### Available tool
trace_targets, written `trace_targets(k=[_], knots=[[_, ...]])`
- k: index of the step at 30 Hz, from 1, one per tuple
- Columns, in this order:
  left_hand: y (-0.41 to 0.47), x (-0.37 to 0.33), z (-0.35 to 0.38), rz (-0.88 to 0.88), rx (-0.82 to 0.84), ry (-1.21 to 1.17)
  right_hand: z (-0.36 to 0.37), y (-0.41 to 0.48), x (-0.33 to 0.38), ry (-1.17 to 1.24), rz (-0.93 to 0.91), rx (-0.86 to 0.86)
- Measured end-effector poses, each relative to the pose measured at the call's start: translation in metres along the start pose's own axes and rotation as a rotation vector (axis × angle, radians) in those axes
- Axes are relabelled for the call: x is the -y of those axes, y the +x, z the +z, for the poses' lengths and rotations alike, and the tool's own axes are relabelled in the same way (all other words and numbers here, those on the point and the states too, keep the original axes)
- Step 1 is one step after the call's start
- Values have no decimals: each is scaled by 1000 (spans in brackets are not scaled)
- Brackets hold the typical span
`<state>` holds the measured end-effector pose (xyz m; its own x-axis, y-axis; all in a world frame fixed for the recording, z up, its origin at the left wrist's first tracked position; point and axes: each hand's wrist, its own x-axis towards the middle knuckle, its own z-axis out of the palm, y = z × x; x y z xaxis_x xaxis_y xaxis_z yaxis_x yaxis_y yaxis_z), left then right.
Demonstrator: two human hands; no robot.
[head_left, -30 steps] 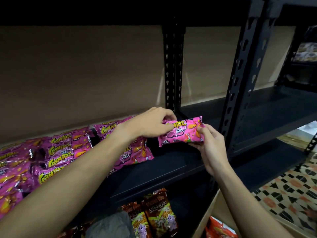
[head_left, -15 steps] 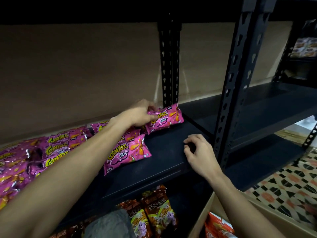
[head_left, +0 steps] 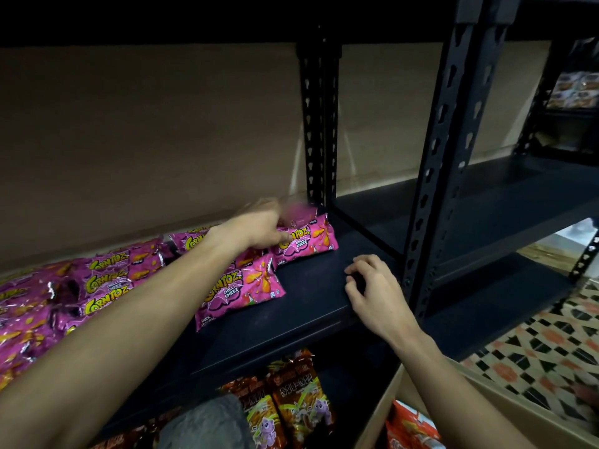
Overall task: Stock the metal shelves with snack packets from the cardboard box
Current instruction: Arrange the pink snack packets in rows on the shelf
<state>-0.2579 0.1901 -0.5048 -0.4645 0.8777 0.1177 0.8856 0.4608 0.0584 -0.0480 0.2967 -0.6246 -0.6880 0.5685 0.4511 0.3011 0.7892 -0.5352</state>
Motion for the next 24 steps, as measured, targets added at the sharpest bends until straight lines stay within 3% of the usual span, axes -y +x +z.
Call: trace_targets(k=[15,24], knots=[[-2,0,2,-3,39,61,-5,1,0,17,5,33],[-22,-14,-10,1,-60,-114,-21,-5,2,64,10,82]])
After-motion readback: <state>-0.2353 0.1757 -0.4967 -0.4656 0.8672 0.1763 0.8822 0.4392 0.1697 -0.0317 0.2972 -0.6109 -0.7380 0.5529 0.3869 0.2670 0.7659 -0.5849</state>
